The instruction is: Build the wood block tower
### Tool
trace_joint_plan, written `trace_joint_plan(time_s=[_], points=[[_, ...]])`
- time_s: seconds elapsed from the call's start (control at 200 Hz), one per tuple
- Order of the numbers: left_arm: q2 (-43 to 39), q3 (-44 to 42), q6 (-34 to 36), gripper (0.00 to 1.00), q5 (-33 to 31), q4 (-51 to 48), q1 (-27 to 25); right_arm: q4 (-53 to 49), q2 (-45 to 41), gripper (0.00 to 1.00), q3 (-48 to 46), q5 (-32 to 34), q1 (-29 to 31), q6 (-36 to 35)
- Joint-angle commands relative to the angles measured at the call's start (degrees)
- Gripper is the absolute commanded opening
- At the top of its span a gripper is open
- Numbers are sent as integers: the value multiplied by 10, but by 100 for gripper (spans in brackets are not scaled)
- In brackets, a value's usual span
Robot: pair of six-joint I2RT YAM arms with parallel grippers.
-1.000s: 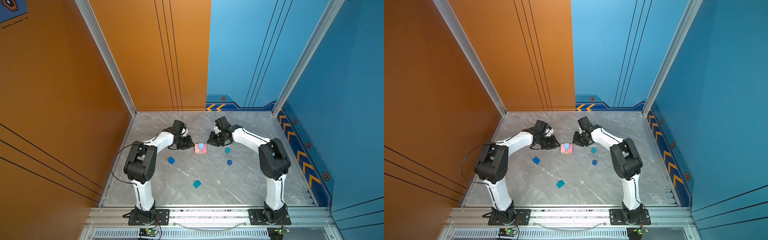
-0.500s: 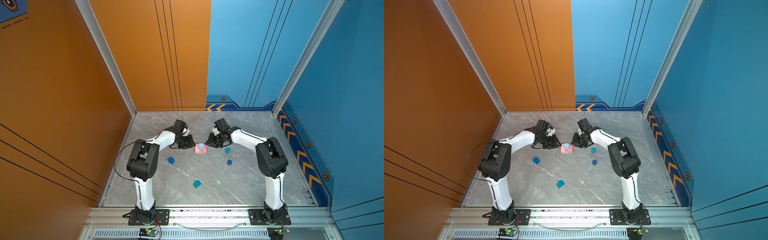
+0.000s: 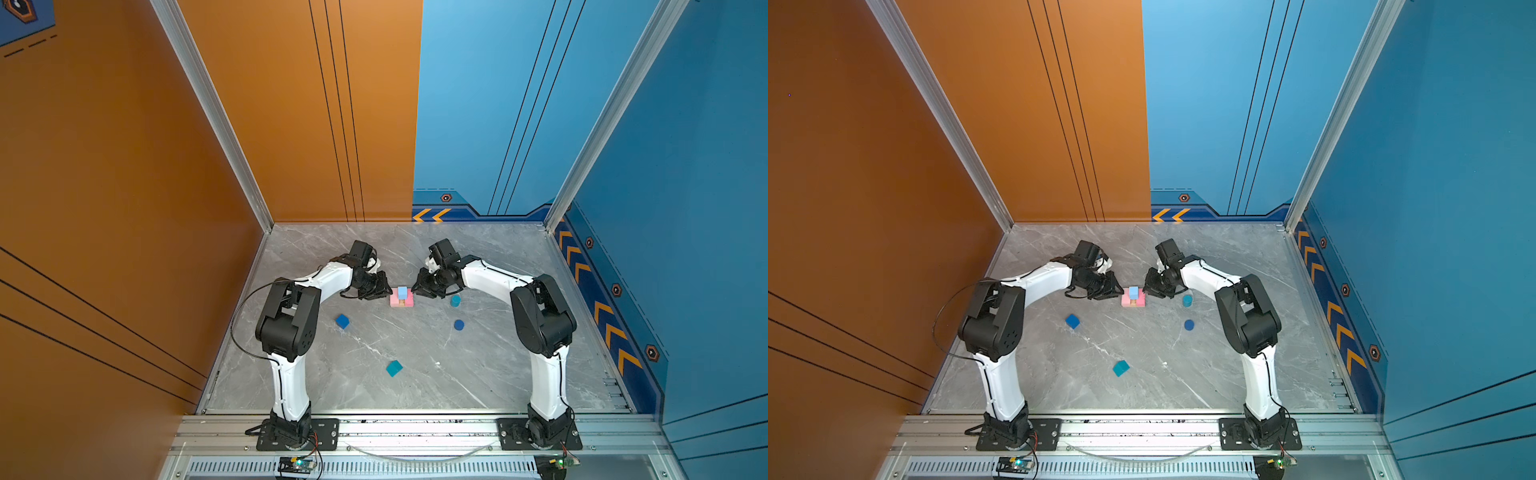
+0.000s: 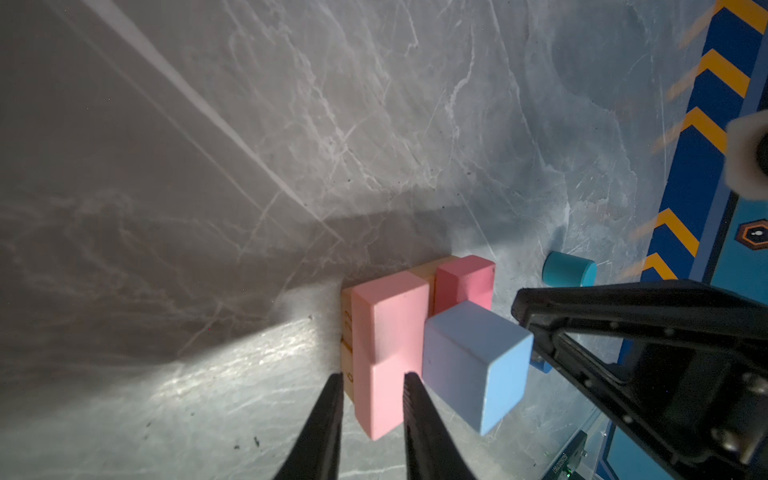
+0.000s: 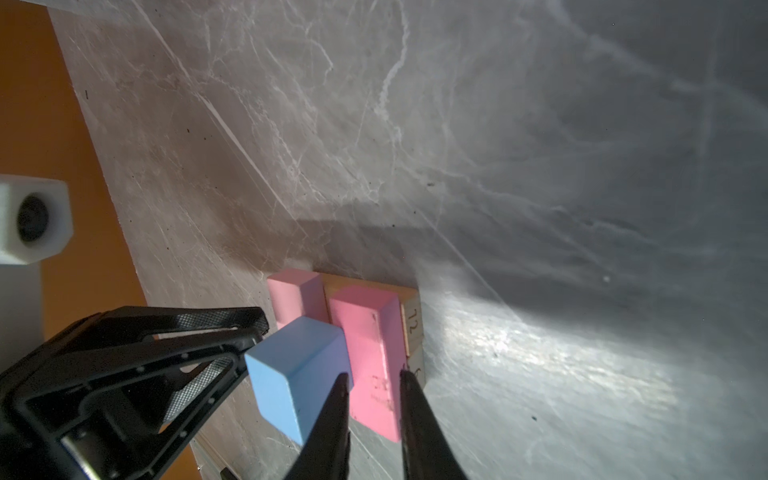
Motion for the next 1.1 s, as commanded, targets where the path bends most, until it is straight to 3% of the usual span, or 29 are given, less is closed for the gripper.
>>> trace_joint_plan(time_s=[0.0, 1.091], points=[[8, 12, -5, 26, 15, -3, -5, 1, 9, 25, -10, -8, 4, 6], [14, 18, -3, 22, 18, -8, -13, 3, 17, 27, -10, 0, 13, 10]])
